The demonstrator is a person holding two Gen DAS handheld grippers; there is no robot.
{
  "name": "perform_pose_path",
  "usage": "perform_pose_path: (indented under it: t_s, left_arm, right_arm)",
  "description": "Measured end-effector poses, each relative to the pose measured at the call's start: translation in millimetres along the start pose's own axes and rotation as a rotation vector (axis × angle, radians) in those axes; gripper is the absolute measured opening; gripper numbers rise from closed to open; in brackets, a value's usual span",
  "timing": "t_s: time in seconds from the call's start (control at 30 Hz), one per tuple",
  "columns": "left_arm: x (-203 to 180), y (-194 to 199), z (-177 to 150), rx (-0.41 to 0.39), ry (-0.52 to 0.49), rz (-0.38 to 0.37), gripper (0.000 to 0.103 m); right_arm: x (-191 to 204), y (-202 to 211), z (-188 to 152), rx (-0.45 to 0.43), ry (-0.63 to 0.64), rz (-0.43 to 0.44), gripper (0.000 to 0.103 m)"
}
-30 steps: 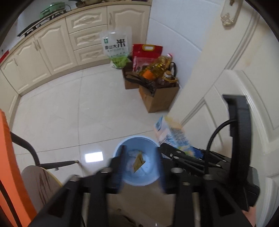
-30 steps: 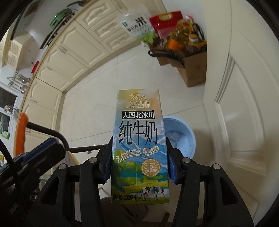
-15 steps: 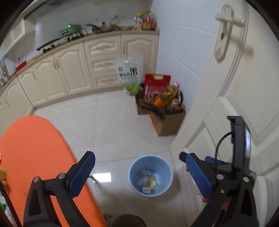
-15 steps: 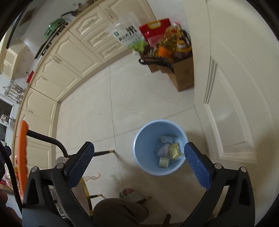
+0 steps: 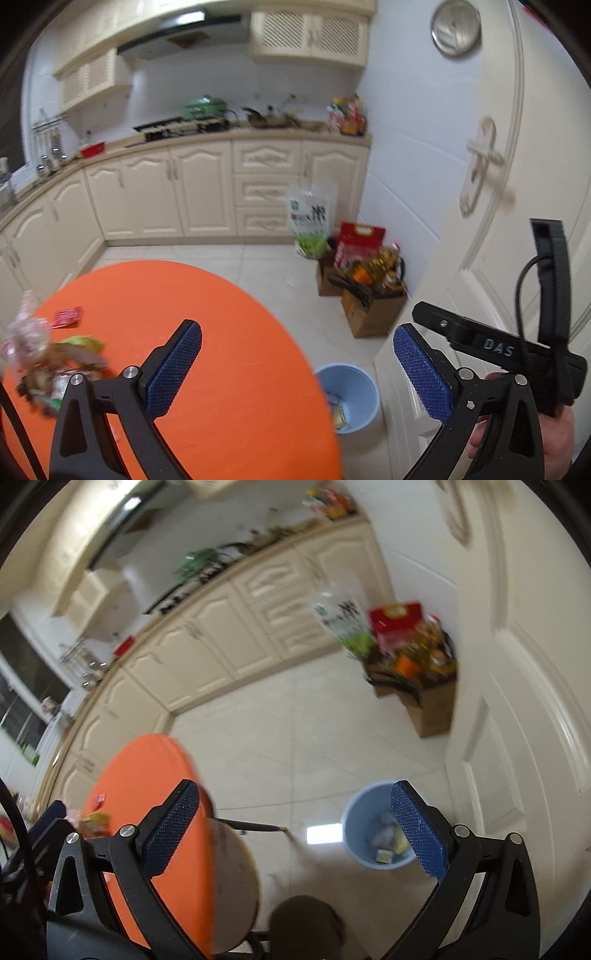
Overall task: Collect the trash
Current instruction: 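Return both tools from the bin to the orange table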
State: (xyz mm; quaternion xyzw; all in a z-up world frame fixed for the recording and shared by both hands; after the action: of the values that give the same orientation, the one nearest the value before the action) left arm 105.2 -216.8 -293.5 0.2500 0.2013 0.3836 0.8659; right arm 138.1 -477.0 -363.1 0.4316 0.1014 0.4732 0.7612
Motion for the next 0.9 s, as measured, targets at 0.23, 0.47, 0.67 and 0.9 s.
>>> perform_pose_path:
  t_s: [0.23,0.47,0.67,0.9]
  left_arm:
    - [42.2,119.2,-35.4,-0.126,0.062,0.116,0.102]
    - [73.5,211.6,-78.6,-0.226,0.099,0.249,0.102]
    - [74.2,273.6,-120.1,-0.313,0.146,0.354,0.102]
    - [63.3,322.3,-177.7,-0.395,0.194,0.438,0.102]
  right_arm:
    - [107.1,64.2,-2.6,-0.112,0.154,0.093,0.103]
    - [202.8,121.9,-24.2,-0.228,0.308,0.148,0.103]
    - [269.6,162.2,-52.1,-0.314,0.402,0.186,0.103]
    - [312.6,181.1,-82.5,-0.338,0.481,0.228,0.103]
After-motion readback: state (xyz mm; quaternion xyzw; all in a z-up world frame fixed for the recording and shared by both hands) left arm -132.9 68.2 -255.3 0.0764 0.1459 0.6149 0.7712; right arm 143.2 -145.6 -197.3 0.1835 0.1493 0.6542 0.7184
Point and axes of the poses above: each gripper's, at about its wrist camera, not at the fingertips, and y roughly against the way its jaws point, x to its left, z to its top, the point moved 10 cm from there along -y, roughly the way its jaws point, and after that the axes turned 10 degrees about -z, right-handed, at the moved point
